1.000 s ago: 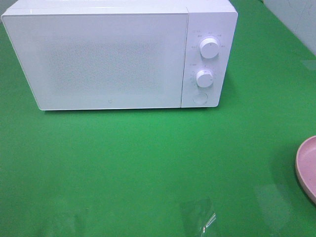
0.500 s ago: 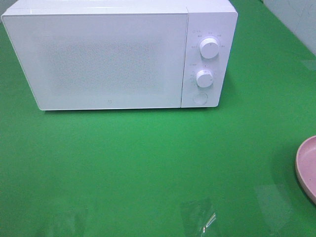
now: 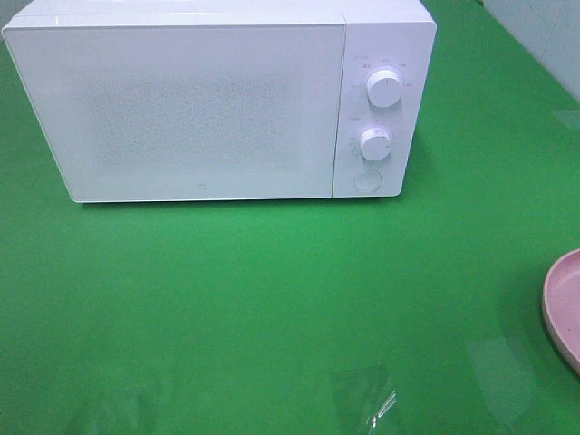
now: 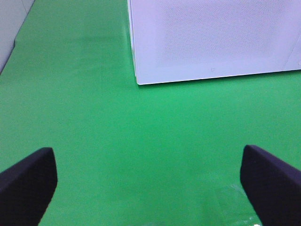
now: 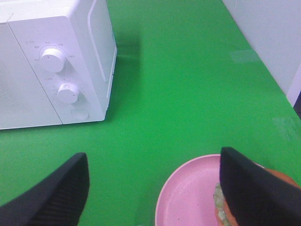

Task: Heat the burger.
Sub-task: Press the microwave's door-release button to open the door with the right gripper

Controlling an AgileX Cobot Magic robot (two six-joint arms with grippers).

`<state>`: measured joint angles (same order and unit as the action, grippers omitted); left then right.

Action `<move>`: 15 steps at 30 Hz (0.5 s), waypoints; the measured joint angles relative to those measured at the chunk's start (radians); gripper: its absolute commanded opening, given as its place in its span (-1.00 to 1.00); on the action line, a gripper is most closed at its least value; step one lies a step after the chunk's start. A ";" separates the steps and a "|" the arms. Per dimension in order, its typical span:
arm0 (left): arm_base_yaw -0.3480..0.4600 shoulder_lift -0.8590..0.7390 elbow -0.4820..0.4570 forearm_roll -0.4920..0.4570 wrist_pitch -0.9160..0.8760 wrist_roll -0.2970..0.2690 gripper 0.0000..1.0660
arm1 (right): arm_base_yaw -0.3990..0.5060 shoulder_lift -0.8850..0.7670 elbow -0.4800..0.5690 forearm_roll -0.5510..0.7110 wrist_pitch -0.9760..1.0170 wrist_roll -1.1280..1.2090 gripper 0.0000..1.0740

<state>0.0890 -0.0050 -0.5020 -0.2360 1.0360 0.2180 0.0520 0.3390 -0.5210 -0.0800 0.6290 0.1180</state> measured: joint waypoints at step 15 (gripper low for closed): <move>0.000 0.000 0.000 0.000 0.000 0.000 0.83 | 0.000 0.222 0.075 0.000 -0.321 0.000 0.40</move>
<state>0.0890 -0.0050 -0.5020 -0.2360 1.0360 0.2180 0.0520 0.5610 -0.4460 -0.0800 0.3080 0.1180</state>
